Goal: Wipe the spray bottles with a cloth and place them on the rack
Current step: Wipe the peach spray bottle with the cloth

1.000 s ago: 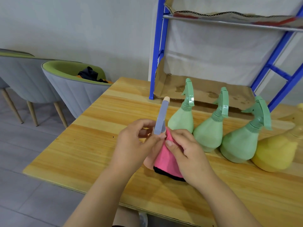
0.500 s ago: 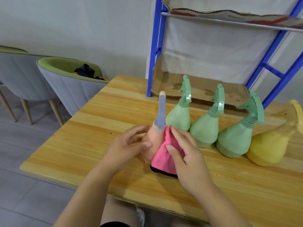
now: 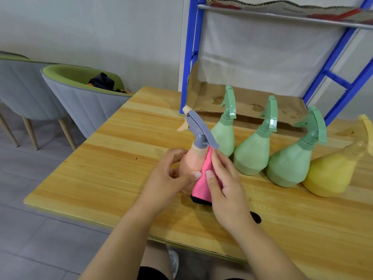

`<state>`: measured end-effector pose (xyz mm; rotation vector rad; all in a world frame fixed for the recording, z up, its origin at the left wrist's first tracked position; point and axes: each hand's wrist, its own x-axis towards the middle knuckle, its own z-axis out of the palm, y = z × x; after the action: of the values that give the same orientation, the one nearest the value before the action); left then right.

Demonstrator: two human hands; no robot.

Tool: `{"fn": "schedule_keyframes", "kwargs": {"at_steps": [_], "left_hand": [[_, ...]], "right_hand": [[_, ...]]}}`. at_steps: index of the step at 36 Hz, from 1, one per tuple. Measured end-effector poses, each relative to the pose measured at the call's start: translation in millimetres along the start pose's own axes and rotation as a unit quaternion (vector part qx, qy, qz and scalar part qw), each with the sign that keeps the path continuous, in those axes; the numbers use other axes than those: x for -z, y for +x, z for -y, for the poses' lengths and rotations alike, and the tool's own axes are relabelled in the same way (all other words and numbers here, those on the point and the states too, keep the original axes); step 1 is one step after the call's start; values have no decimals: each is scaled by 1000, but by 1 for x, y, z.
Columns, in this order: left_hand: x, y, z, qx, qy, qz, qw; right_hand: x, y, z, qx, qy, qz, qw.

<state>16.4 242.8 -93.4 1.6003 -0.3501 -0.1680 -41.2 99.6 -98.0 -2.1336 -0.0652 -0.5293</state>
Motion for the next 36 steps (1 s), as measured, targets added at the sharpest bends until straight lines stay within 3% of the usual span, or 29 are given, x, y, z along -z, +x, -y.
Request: {"fn": "schedule_keyframes", "kwargs": {"at_steps": [5,14,22,27,32,36], "left_hand": [[-5,-2,1,-14,-29,-16,999],[-10,-5,-24,-9,-125,-23,992],[-6,-2,-56,-52,-113,0,992],[0,-6,-69,-59,-130,53,988],[-1,-5,-70,-57,-104,15,993],[-5,-2,-68,-70,-79,-15,994]], "right_hand": [[3,6,12,4,55,19,998],[4,16,25,51,78,-28,995],[14,29,45,99,149,-93,979],[32,36,57,37,216,-68,973],[37,38,59,1,255,-52,966],[28,32,55,41,206,-61,976]]}}
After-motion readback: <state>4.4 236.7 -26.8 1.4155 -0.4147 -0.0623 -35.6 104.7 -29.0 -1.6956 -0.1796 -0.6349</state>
